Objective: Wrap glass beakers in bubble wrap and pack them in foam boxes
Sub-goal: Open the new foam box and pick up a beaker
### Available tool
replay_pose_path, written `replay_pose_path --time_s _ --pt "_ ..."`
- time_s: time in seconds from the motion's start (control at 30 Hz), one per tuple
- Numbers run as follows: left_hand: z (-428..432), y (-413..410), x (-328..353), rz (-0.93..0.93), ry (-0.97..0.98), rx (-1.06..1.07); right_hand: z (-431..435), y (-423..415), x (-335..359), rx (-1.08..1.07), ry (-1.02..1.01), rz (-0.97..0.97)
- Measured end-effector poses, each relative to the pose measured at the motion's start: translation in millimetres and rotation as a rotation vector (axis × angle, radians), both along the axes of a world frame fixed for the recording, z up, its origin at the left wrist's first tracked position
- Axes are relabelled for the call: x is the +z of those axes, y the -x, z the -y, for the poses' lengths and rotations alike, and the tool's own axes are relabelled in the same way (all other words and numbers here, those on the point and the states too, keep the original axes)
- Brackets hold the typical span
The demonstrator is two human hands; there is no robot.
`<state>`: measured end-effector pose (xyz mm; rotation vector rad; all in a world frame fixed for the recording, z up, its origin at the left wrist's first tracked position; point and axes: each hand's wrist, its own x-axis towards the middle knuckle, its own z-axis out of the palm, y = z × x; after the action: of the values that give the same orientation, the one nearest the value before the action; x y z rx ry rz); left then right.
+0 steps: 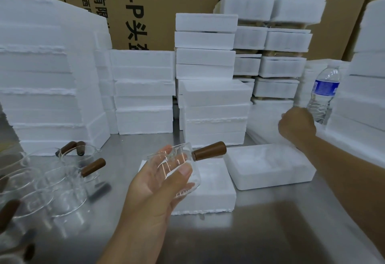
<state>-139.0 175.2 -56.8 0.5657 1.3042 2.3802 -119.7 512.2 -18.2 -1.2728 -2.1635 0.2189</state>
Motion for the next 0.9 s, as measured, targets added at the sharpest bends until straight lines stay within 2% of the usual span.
replay_pose_path --time_s 0.1,0.2,0.33,0.4,0.5,0.6,0.7,0.9 --pt "-0.4 -1.7 3.6 0.016 -0.024 -0.002 11.6 -1.2 27.9 0.005 -0.094 -0.263" --pt "0.2 -4.1 7.1 0.035 -0.052 0.007 41.3 -10.6 55.8 0.150 -0.159 -0.578" --pt "2.5 -5.0 10.0 0.046 -0.094 0.020 97.1 -38.0 66.3 0.435 -0.375 -0.695" --pt "4.6 -4.9 11.8 0.045 -0.105 0.010 125.8 -53.1 61.7 0.537 -0.533 -0.662" --pt "9.6 -1.5 13.8 0.039 -0.149 0.013 162.9 -72.4 39.6 0.582 -0.695 -0.475" --pt "14.8 0.5 20.5 0.011 -0.197 0.014 193.7 -81.2 9.1 0.640 -0.597 -0.278" --pt "18.6 4.5 21.0 -0.002 -0.219 0.071 211.8 -77.0 -17.2 0.728 -0.500 -0.165" --pt "20.5 5.7 21.9 -0.032 -0.217 0.132 235.1 -61.7 -41.9 0.819 -0.676 -0.083"
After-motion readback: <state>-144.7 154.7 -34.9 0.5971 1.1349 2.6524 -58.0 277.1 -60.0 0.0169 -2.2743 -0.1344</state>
